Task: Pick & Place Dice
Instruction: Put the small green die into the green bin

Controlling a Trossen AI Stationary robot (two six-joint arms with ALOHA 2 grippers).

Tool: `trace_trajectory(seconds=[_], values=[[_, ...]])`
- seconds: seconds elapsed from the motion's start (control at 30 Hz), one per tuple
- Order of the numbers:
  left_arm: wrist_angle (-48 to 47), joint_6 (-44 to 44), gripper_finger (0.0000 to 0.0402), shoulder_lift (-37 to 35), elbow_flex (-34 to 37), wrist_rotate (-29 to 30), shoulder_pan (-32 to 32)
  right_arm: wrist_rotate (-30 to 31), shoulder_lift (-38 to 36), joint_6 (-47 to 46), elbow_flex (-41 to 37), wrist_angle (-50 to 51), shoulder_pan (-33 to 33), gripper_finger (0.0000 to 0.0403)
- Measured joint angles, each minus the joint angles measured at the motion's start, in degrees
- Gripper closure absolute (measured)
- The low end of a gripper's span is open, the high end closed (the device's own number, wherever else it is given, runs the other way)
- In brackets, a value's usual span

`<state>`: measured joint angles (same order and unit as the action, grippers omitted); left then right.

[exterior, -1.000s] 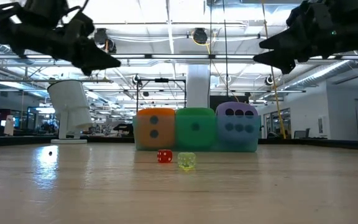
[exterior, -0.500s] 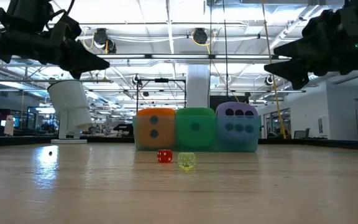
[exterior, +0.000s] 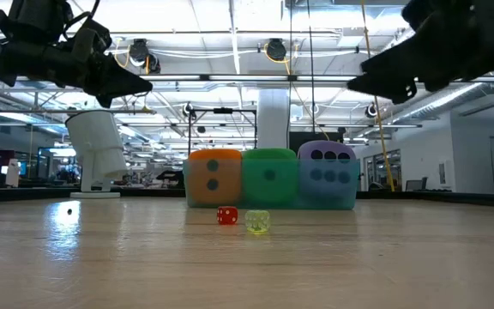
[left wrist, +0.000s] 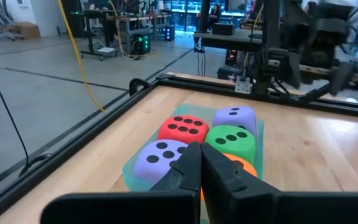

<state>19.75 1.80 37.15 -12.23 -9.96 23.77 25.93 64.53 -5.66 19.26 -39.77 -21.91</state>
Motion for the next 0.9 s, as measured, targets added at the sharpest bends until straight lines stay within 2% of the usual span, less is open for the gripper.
trace_trajectory(seconds=[0.17,0.43,0.53,0.73,0.9], values=[[-0.4,0.1,0.0386,0.0,0.0,0.0,0.0,8.7,16.0,-1.7,8.8,-0.4,-3.6,0.0145],[-1.1,0.1,0.0378,0.0,0.0,0.0,0.0,6.7,35.5,-7.0,21.3,-0.1,-5.3,0.0145],[-1.1,0.1,0.0386,0.0,0.0,0.0,0.0,4.6,40.0,-6.9,25.9,-0.3,-4.4,0.0145],[-1.6,1.6,0.0399,0.0,0.0,-0.5,0.0,-8.1,45.0,-7.0,32.6,2.3,-2.0,0.0145],[-2.8,3.1,0.0384,0.0,0.0,-0.5,-0.1,-8.2,44.9,-11.6,33.3,9.1,-2.8,0.0158]])
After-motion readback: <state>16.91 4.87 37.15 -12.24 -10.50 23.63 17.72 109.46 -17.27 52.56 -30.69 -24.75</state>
